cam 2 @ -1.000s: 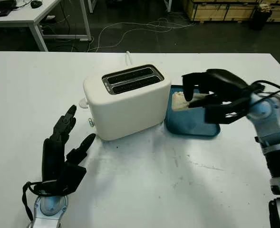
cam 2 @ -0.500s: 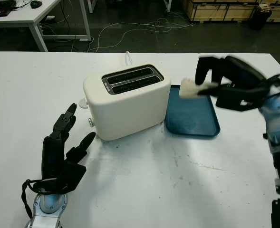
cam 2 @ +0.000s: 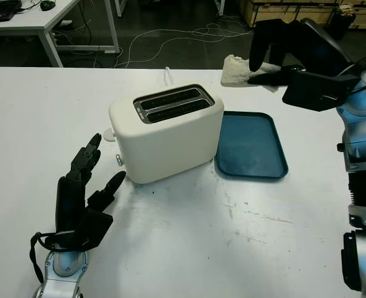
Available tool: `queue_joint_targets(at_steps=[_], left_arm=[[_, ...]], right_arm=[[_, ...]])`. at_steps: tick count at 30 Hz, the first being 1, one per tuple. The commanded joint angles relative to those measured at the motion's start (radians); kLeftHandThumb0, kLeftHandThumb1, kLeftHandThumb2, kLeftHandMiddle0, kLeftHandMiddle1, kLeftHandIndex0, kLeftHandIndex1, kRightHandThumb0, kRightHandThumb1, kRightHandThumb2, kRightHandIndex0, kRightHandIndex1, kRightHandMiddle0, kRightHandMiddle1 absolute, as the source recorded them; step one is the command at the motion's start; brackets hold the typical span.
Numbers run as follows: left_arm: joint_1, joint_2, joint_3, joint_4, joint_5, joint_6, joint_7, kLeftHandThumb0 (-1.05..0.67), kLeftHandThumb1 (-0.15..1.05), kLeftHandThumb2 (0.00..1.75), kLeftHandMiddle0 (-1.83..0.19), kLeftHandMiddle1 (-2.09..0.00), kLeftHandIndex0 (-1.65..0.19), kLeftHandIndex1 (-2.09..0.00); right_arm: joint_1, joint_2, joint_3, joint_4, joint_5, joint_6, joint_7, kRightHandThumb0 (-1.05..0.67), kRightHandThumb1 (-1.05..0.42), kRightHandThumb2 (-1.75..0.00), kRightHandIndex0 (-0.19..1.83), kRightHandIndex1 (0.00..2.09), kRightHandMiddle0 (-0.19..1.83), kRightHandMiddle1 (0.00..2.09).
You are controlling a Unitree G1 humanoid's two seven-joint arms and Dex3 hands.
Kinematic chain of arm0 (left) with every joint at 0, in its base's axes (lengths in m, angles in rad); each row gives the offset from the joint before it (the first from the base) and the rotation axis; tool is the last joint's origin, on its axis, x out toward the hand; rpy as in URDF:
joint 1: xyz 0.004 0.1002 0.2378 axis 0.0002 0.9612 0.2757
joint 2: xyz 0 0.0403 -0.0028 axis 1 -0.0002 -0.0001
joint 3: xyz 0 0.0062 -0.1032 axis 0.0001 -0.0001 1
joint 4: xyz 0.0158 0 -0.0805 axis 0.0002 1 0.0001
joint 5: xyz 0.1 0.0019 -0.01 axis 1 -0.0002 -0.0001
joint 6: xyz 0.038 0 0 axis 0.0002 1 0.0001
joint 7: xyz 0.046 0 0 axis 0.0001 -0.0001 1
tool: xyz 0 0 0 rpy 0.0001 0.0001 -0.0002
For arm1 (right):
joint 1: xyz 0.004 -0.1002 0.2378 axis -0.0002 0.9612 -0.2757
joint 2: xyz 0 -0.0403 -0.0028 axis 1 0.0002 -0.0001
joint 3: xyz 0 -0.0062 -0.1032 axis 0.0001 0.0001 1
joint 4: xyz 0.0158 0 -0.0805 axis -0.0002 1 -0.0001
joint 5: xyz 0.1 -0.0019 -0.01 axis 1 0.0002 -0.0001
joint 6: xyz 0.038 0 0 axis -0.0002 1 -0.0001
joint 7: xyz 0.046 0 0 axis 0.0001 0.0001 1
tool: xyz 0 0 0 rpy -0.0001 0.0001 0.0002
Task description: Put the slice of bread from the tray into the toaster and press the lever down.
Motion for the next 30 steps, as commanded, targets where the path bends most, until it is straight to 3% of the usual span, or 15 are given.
queue_joint_targets(at_steps=[1, 5, 12, 30], left_arm=[[0.001, 0.0, 0.002, -0.001, 0.007, -0.001, 0.006, -0.64, 0.92, 0.28, -0.44, -0.01, -0.33, 0.0], [0.003, 0.003, 0.006, 0.005, -0.01, -0.01, 0.001, -0.63, 0.92, 0.27, -0.44, -0.01, -0.32, 0.0], [0.002, 0.012, 0.009, 0.001, -0.014, -0.011, -0.007, -0.62, 0.92, 0.28, -0.44, -0.01, -0.33, 0.0], [0.006, 0.002, -0.002, 0.002, 0.001, -0.006, 0.01, -0.61, 0.92, 0.27, -0.44, -0.01, -0.33, 0.0]], right_arm=[[0.069, 0.015, 0.01, -0.019, 0.003, -0.019, 0.0, 0.54, -0.89, 0.0, 0.81, 1.75, 0.63, 1.75], [0.194, 0.032, 0.02, -0.035, 0.008, -0.066, -0.003, 0.54, -0.92, -0.02, 0.79, 1.75, 0.61, 1.75], [0.354, 0.03, 0.012, -0.115, -0.018, 0.007, -0.015, 0.44, -0.92, -0.17, 0.63, 1.75, 0.44, 1.75], [0.387, 0.026, 0.042, -0.132, -0.063, 0.096, 0.009, 0.41, -0.92, -0.25, 0.49, 1.75, 0.29, 1.75]])
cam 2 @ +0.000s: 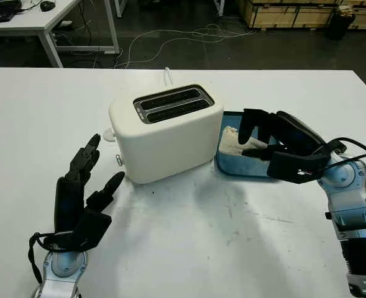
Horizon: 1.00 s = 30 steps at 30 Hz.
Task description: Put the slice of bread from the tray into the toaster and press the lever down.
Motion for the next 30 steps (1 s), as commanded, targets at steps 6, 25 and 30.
queue_joint_targets(at_steps=[6, 25, 30], left_arm=[[0.011, -0.005, -0.003, -0.002, 0.004, -0.006, 0.01, -0.62, 0.92, 0.28, -0.44, -0.01, -0.33, 0.0], [0.017, -0.003, 0.008, -0.003, -0.008, -0.017, 0.005, -0.62, 0.92, 0.27, -0.44, -0.01, -0.33, 0.0], [0.014, -0.001, 0.008, -0.001, -0.002, -0.015, 0.004, -0.62, 0.92, 0.27, -0.44, -0.01, -0.34, 0.0]], right_arm=[[0.022, -0.003, 0.059, 0.053, -0.075, 0.026, -0.004, 0.4, -0.92, -0.25, 0.39, 1.75, 0.21, 1.75], [-0.044, -0.012, 0.233, 0.394, -0.243, -0.312, -0.109, 0.33, -0.92, -0.08, 0.5, 1.75, 0.35, 1.75], [-0.043, -0.025, 0.227, 0.384, -0.25, -0.338, -0.134, 0.32, -0.9, -0.05, 0.51, 1.75, 0.34, 1.75]])
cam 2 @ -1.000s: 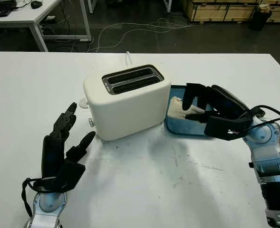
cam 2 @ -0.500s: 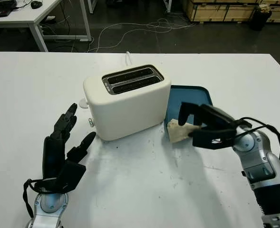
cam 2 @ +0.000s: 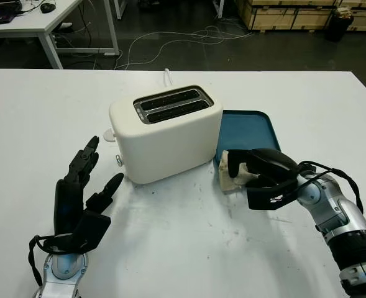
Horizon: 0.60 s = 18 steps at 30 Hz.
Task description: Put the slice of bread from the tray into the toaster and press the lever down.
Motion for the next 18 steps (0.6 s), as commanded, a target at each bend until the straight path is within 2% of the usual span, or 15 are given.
queue_joint_targets(at_steps=[1, 3, 5, 6, 7, 8, 10, 13, 18], left_arm=[[-0.003, 0.003, 0.0, 0.0, 0.0, -0.013, 0.001, -0.61, 0.92, 0.27, -0.44, -0.01, -0.34, 0.0], [-0.004, 0.002, 0.0, -0.001, 0.0, -0.009, 0.001, -0.62, 0.92, 0.27, -0.44, -0.01, -0.34, 0.0], [-0.006, 0.003, 0.0, 0.0, 0.003, -0.011, 0.002, -0.63, 0.92, 0.27, -0.45, -0.01, -0.34, 0.0], [-0.007, 0.005, 0.0, 0.001, 0.003, -0.015, 0.002, -0.62, 0.92, 0.27, -0.45, -0.01, -0.34, 0.0], [-0.008, 0.006, 0.0, 0.002, 0.001, -0.016, -0.001, -0.62, 0.92, 0.27, -0.44, -0.01, -0.34, 0.0], [-0.009, 0.008, 0.0, 0.002, 0.001, -0.015, -0.003, -0.62, 0.92, 0.27, -0.44, 0.0, -0.33, 0.0], [-0.013, 0.011, 0.0, 0.005, -0.002, -0.017, -0.006, -0.63, 0.92, 0.28, -0.44, -0.01, -0.33, 0.0], [-0.017, 0.007, -0.003, 0.005, -0.005, -0.012, -0.007, -0.64, 0.92, 0.28, -0.45, -0.01, -0.34, 0.0], [-0.023, 0.003, -0.01, 0.004, 0.004, -0.003, -0.005, -0.62, 0.92, 0.27, -0.45, -0.01, -0.33, 0.0]], right_arm=[[0.017, -0.011, 0.006, 0.002, -0.014, -0.038, -0.016, 0.32, -0.89, -0.04, 0.51, 1.75, 0.34, 1.75], [0.02, -0.031, -0.008, -0.041, -0.009, -0.041, -0.006, 0.3, -0.82, -0.01, 0.51, 1.75, 0.35, 1.74], [0.022, -0.063, -0.021, -0.126, -0.018, -0.007, 0.032, 0.24, -0.74, 0.0, 0.5, 1.62, 0.47, 1.46], [0.023, -0.082, -0.027, -0.179, -0.028, 0.015, 0.055, 0.18, -0.71, 0.0, 0.53, 1.39, 0.55, 1.23], [0.027, -0.099, -0.037, -0.23, -0.039, 0.028, 0.069, 0.12, -0.68, 0.0, 0.63, 1.03, 0.71, 0.86], [0.032, -0.115, -0.053, -0.282, -0.037, 0.035, 0.085, 0.09, -0.66, -0.01, 0.71, 0.78, 0.82, 0.63], [0.042, -0.139, -0.089, -0.387, -0.01, 0.063, 0.13, 0.06, -0.64, -0.01, 0.83, 0.5, 0.96, 0.3], [0.055, -0.16, -0.139, -0.511, 0.032, 0.106, 0.189, 0.05, -0.64, 0.0, 0.85, 0.47, 1.03, 0.17], [0.053, -0.188, -0.212, -0.63, 0.107, 0.092, 0.234, 0.08, -0.61, 0.0, 0.96, 0.48, 1.13, 0.13]])
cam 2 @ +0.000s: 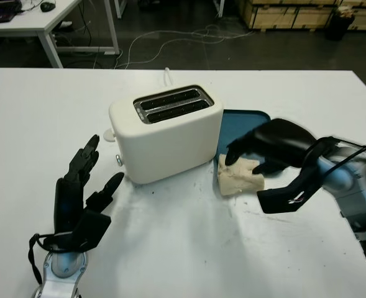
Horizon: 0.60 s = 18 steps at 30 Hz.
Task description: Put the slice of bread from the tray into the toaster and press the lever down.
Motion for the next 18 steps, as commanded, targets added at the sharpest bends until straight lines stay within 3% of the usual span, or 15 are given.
queue_joint_targets(at_steps=[1, 6, 10, 14, 18], left_arm=[[-0.011, -0.001, -0.003, 0.004, 0.004, 0.0, -0.001, -0.62, 0.92, 0.27, -0.45, -0.01, -0.33, 0.0], [-0.012, 0.0, -0.006, 0.005, 0.004, 0.004, -0.004, -0.61, 0.92, 0.26, -0.44, 0.0, -0.33, 0.0], [-0.011, -0.004, -0.006, 0.011, 0.004, -0.008, 0.007, -0.62, 0.92, 0.27, -0.44, 0.0, -0.33, 0.0], [-0.005, -0.007, -0.005, 0.006, 0.0, -0.004, 0.006, -0.63, 0.92, 0.27, -0.44, 0.0, -0.32, 0.0], [0.0, -0.005, -0.003, 0.004, -0.001, -0.005, 0.006, -0.64, 0.92, 0.28, -0.44, 0.0, -0.32, 0.0]], right_arm=[[-0.004, -0.025, -0.031, -0.042, 0.03, -0.006, 0.021, 0.07, -0.61, 0.0, 0.98, 0.49, 1.14, 0.12], [-0.03, -0.039, -0.063, -0.077, 0.062, 0.007, 0.05, 0.05, -0.59, 0.0, 1.0, 0.49, 1.16, 0.08], [-0.044, -0.038, -0.068, -0.017, 0.011, -0.039, 0.007, 0.03, -0.57, 0.0, 1.04, 0.27, 1.1, 0.01], [-0.024, -0.033, -0.058, 0.09, -0.096, -0.134, -0.11, 0.04, -0.55, 0.0, 1.0, 0.11, 1.0, 0.0], [0.001, -0.025, -0.034, 0.252, -0.245, -0.291, -0.336, 0.02, -0.46, 0.0, 1.01, 0.06, 1.0, 0.01]])
